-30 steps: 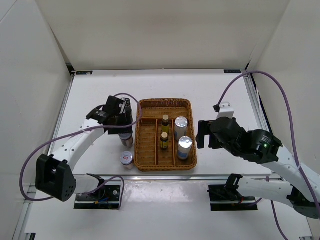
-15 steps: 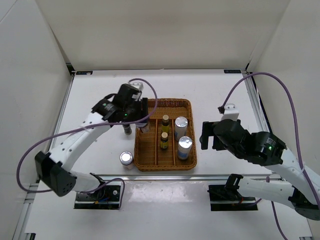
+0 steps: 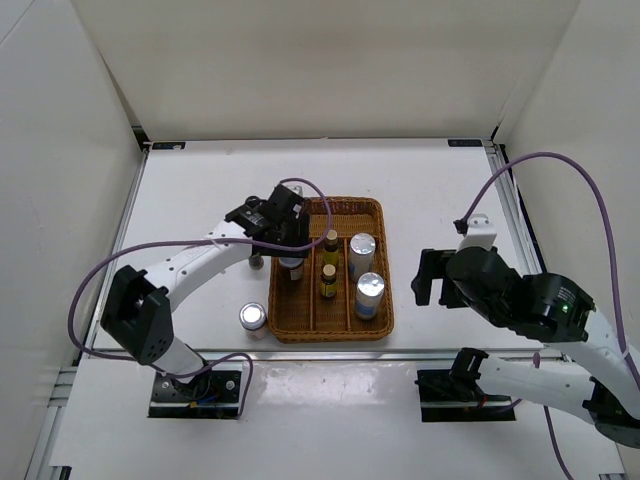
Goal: Organize the condiment bottles
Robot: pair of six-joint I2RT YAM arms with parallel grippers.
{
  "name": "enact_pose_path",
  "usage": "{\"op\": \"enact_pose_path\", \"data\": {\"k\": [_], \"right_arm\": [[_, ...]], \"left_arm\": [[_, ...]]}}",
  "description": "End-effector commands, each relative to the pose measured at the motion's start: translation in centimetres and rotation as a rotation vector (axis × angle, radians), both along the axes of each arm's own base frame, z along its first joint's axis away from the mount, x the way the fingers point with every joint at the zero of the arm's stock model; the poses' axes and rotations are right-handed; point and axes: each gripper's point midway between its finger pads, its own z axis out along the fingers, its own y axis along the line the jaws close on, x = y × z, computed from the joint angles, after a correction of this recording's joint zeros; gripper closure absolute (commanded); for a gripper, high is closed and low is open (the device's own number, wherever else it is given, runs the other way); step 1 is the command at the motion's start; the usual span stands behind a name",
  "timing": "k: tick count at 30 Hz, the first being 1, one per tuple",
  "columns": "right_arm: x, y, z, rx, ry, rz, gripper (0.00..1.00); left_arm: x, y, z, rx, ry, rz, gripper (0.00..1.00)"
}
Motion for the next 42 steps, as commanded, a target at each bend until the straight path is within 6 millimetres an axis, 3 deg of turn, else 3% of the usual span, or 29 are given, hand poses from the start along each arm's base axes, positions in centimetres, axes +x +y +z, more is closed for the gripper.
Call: {"op": "enact_pose_path", "data": {"k": [1,5,8,9,10,11,14,16,19,22,23,27,30,34,42], "right_arm": [[-0.3,-0.8,0.2,0.013,0.000,-0.022,0.00],[-0.5,-1.1,0.5,0.028,-0.002,-0.028,0.00],[-0.8,-1.5,0.4,0.018,0.003,-0.028,0.00],[-0.8,-1.5,0.4,0.018,0.003,-0.028,0.00],[-1.0,-1.9,0.4,0.017,0.004,-0.028,0.00],[-1.0,-1.8,0.4,0.023,0.006,-0.034,0.00],[-1.1,-2.1,0.6,0.042,-0.004,-0.034,0.00],[-1.2,-2.3,0.8,0.042,-0.004,-0.034,0.00],[-1.4,-2.5,1.0,0.060,-0.013,-0.034,0.00],[-1.3,-2.8,0.5,0.046,-0.014,-0.040,0.00],[-1.3,-2.8,0.5,0.046,-0.014,-0.040,0.00],[-1.1,-2.4,0.0,0.035,-0.008,-0.040,0.00],[-1.2,-2.1,-0.2,0.029,0.004,-0.033,0.00],[-1.2,-2.1,-0.5,0.021,0.009,-0.033,0.00],[-1.2,-2.3,-0.4,0.029,0.004,-0.033,0.00]], "left_arm": [[2.0,-1.2,0.9,-0.063,-0.087,0.044,0.50],[2.2,-1.6,-0.7,-0.046,-0.070,0.050,0.45],[2.2,-1.7,-0.7,-0.050,-0.068,0.057,0.28],[2.3,-1.4,0.4,-0.057,-0.100,0.069,0.07],[1.9,-1.1,1.1,-0.047,-0.110,0.069,0.00],[1.9,-0.7,3.5,-0.058,-0.175,0.086,0.00],[1.3,0.9,8.1,-0.068,-0.279,0.085,0.00],[-0.3,2.0,12.3,-0.125,-0.365,0.074,0.00],[-3.4,3.9,15.4,-0.186,-0.409,0.066,0.00],[-6.6,5.9,12.5,-0.187,-0.324,0.102,0.00],[-7.8,6.3,9.2,-0.166,-0.255,0.096,0.00],[-10.6,7.6,3.5,-0.178,-0.136,0.166,0.00],[-11.7,8.0,1.3,-0.187,-0.069,0.221,0.00],[-12.0,8.6,0.5,-0.174,-0.059,0.260,0.00],[-12.9,8.8,-3.0,-0.112,0.047,0.301,0.00]]}}
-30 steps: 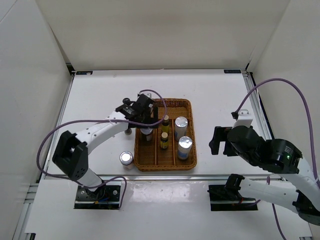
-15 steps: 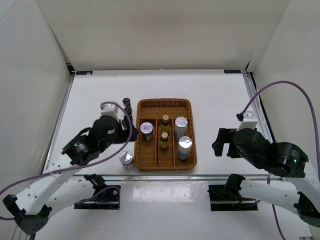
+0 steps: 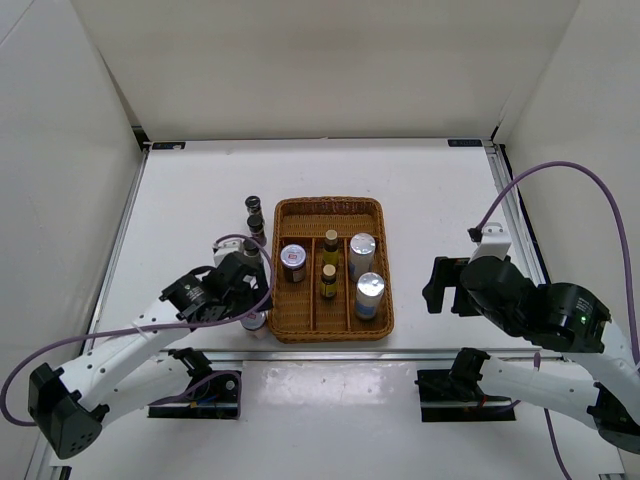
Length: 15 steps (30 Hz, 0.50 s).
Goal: Organize the condiment bottles
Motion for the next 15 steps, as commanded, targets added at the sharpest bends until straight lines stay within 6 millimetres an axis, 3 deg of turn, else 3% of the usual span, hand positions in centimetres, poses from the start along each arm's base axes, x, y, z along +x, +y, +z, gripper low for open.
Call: {"op": "enact_pose_path", "data": {"k": [1,5,9,12,13,15], "right_arm": [[0.1,0.0,0.2,0.023,-0.009,-0.017,0.00],[0.1,-0.3,0.2,0.019,-0.015,-0.023,0.00],[0.1,-0.6,0.4,0.009,-0.023,-0.023,0.00],[0.2,-0.7,0.8,0.014,-0.034,-0.029,0.00],[0.1,-0.9,0.6,0.006,-0.029,-0.029,0.00],[0.1,-0.9,0.6,0.006,-0.029,-0.029,0.00]], "left_arm": [[-0.8,0.1,-1.4,-0.013,0.043,0.038,0.00],[-0.8,0.1,-1.7,-0.016,0.047,0.047,0.01],[-0.5,0.2,-1.4,-0.011,0.033,0.044,0.12],[-0.5,-0.1,-1.1,-0.015,0.029,0.022,0.33],[-0.1,-0.6,0.2,-0.044,0.003,0.009,0.51],[0.1,-0.7,1.7,-0.054,-0.027,-0.013,0.63]]}}
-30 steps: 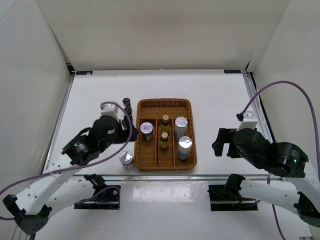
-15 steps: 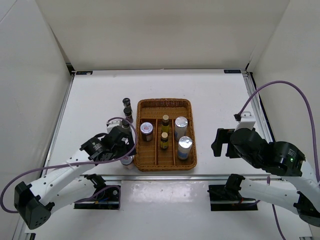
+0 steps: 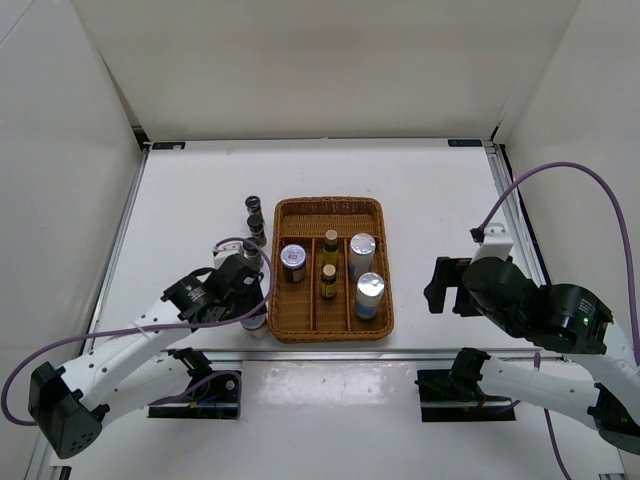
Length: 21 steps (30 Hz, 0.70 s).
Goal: Organize the condiment bottles
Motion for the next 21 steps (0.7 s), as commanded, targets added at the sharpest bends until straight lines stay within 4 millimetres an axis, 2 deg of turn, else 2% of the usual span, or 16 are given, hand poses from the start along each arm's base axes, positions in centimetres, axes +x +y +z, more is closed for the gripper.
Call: {"op": "enact_pose_path", "data": {"k": [1,2,4,5,7,8,10,12,15,18,19,21], "right_arm": [[0.1,-0.6,0.5,0.005,-0.021,-0.024,0.00],[0.2,-0.9,0.7,0.009,-0.032,-0.030,0.00],[0.1,-1.0,0.6,0.001,-0.027,-0.030,0.00],[0.1,-1.0,0.9,0.009,-0.032,-0.030,0.00],[0.1,-1.0,0.9,0.009,-0.032,-0.030,0.00],[0.1,-1.0,0.9,0.009,-0.032,-0.030,0.00],[0.2,-1.1,0.9,0.006,-0.038,-0.036,0.00],[0.2,-1.1,0.6,0.005,-0.031,-0.042,0.00],[0.2,-1.1,0.3,-0.003,-0.027,-0.041,0.00],[0.3,-1.0,0.2,-0.012,-0.023,-0.041,0.00],[0.3,-1.0,0.2,-0.012,-0.023,-0.041,0.00],[0.3,-1.0,0.2,-0.012,-0.023,-0.041,0.00]], "left_arm": [[1.2,-1.1,4.3,-0.076,-0.104,-0.028,0.70],[1.9,-1.3,6.6,-0.091,-0.155,-0.030,0.73],[2.2,-0.7,8.8,-0.071,-0.193,-0.037,0.76],[2.7,-1.1,11.2,-0.096,-0.230,-0.043,0.78],[3.1,-1.2,12.8,-0.082,-0.258,-0.063,0.78],[3.1,-1.1,13.8,-0.087,-0.272,-0.069,0.81],[3.1,-2.1,15.8,-0.143,-0.288,-0.093,0.82],[3.2,-3.3,15.9,-0.170,-0.264,-0.122,0.85],[3.8,-5.1,15.1,-0.178,-0.231,-0.155,0.89],[4.3,-6.7,14.2,-0.182,-0.220,-0.173,0.89],[4.5,-7.5,14.5,-0.209,-0.239,-0.179,0.89],[5.1,-8.1,12.9,-0.191,-0.219,-0.179,0.89]]}}
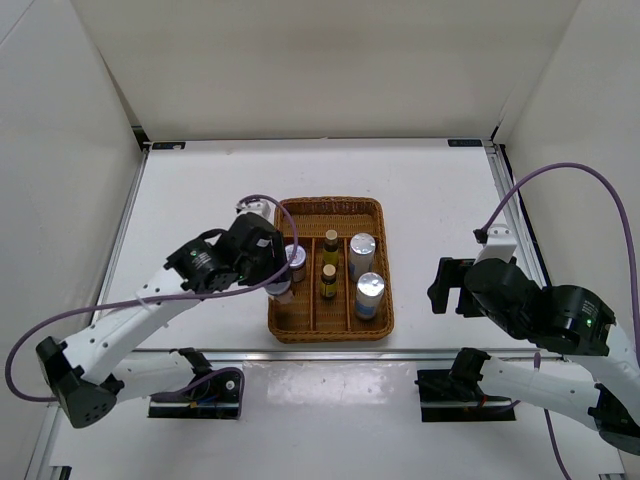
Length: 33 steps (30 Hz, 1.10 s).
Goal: Organize the condiment bottles
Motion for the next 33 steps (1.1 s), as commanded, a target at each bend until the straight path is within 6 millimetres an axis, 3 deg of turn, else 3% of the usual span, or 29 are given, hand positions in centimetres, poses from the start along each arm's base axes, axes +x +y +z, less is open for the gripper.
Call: {"op": "enact_pose_path", "data": {"k": [1,5,13,17,20,25,28,31,33], "right_arm": [[0.3,-0.3,0.3,0.004,-0.014,-0.028,0.00],[0.2,-0.4,0.4,0.012,-0.019,-0.028,0.00],[0.0,-0.7,-0.2,0.003,-0.008,-0.034,0.00],[-0.1,-0.8,-0.3,-0.005,-0.004,-0.034,0.00],[0.0,-1.2,-0.1,-0.011,-0.011,-0.041,0.00],[0.5,-1.7,0.4,-0.036,-0.049,-0.051,0.00],[1.2,-2.3,1.0,-0.075,-0.087,-0.069,0.00],[2.0,-2.7,1.0,-0.137,-0.122,-0.084,0.00],[2.5,-2.2,0.7,-0.172,-0.136,-0.063,0.00]], "left_arm": [[1.4,-2.9,1.6,-0.117,-0.082,-0.031,0.89],[1.8,-4.1,-0.3,-0.102,-0.047,-0.040,0.89],[1.9,-3.7,-5.3,-0.027,0.010,-0.018,0.86],[2.0,-3.9,-6.5,-0.009,0.034,-0.010,0.83],[2.0,-3.9,-6.6,-0.009,0.034,-0.010,0.68],[2.1,-4.1,-6.2,-0.014,0.029,-0.026,0.27],[2.2,-4.5,-5.8,-0.019,0.025,-0.040,0.10],[2.3,-4.8,-4.8,-0.033,0.017,-0.055,0.01],[2.6,-5.0,-2.6,-0.042,-0.027,-0.084,0.00]]}}
